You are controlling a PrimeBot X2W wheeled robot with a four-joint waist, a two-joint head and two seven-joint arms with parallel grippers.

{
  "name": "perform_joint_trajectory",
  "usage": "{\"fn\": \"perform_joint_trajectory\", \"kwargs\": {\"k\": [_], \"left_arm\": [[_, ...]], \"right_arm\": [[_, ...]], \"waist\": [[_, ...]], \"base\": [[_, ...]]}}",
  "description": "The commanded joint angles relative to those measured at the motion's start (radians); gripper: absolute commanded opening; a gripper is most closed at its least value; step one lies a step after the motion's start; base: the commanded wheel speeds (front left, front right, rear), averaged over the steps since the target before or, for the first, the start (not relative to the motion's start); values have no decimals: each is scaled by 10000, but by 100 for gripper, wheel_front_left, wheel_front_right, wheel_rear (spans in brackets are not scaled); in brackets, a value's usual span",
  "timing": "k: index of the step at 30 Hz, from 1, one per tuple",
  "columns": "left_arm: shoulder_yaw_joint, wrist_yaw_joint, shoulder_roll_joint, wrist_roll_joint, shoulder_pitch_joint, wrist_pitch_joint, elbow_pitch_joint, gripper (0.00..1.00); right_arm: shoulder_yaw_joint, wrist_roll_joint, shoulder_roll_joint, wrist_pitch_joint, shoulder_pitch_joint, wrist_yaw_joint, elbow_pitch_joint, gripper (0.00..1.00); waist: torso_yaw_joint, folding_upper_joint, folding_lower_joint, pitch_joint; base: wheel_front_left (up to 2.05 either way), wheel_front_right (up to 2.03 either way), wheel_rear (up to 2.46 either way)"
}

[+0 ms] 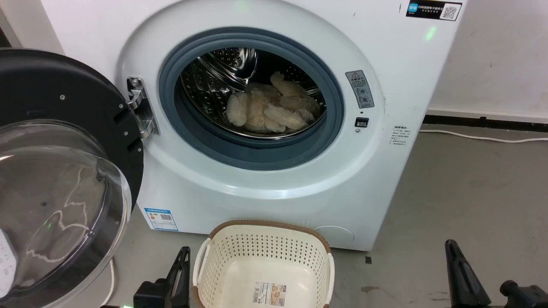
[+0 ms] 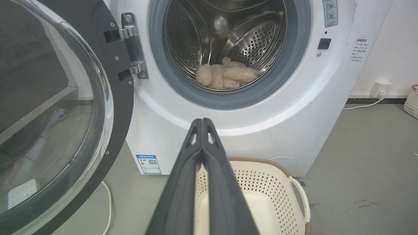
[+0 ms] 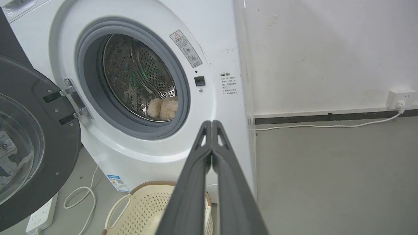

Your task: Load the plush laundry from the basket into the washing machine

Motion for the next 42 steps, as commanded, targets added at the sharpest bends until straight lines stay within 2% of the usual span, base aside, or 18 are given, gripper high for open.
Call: {"fn": "perform_joint_trajectory", "kwargs": {"k": [1,42], "left_arm": [[49,-33,-23,38,-30,45,-56,0],[536,-249,-186,302,-250,859,-614,0]], "right_arm": [[11,-106,0,61,-71,0,-8,0],[83,-944,4,883,-568,3,-64,0]], "waist": [[-6,0,0,5],[-156,0,0,142]], "base": [[0,0,0],[0,0,0]]}}
